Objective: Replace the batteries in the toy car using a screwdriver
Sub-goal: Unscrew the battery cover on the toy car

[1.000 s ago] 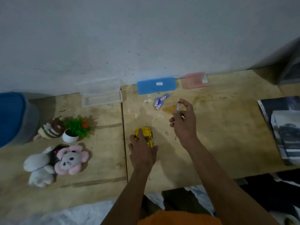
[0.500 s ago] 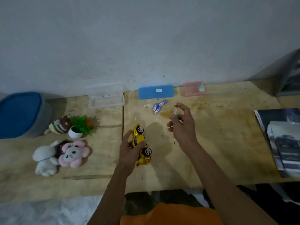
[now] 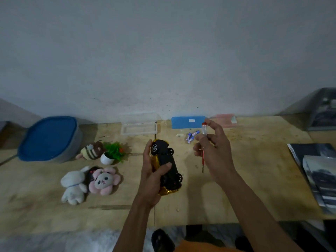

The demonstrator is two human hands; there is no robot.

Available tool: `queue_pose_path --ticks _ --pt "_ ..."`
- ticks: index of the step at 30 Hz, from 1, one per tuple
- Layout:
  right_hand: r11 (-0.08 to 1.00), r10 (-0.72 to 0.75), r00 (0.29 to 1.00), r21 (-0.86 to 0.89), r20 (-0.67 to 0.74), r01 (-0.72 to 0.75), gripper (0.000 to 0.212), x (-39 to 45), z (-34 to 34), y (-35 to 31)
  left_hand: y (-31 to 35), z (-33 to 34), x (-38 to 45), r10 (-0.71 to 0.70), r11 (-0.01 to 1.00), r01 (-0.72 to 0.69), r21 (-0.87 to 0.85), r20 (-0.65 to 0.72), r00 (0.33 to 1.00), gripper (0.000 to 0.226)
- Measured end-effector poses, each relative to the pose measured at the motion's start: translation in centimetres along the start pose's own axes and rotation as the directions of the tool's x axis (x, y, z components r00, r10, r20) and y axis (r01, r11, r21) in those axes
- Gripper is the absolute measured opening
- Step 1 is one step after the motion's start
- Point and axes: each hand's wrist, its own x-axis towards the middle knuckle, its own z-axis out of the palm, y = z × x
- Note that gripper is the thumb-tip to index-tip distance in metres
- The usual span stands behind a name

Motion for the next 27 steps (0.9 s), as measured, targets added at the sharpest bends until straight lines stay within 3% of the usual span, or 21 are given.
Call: queue_pose_path --ticks 9,13,21,27 --pt "0.998 0.044 0.999 -0.037 -0.026 -0.045 0.042 -5.7 2.1 0.7 -0.5 -4.8 -3.4 -0.091 0.996 0.091 0.004 0.047 0.995 0.073" --pt "0.998 0.034 0.998 -0.050 -0.048 -0.036 0.045 -7.7 3.0 0.7 -1.2 -5.8 -5.1 -0.077 0.990 0.061 0.128 0.125 0.989 0.085" --pt "0.998 -0.012 1.000 -0.068 -0.021 0.010 0.045 -7.8 4.0 -0.5 -0.5 -4.8 -5.8 -0.173 0.985 0.170 0.030 0.161 0.972 0.081" --pt "0.999 0.008 1.000 -0.031 -0.027 -0.009 0.044 -7.1 2.2 -0.3 -1.0 -2.7 -6.0 -0.172 0.966 0.120 0.229 0.222 0.960 0.101"
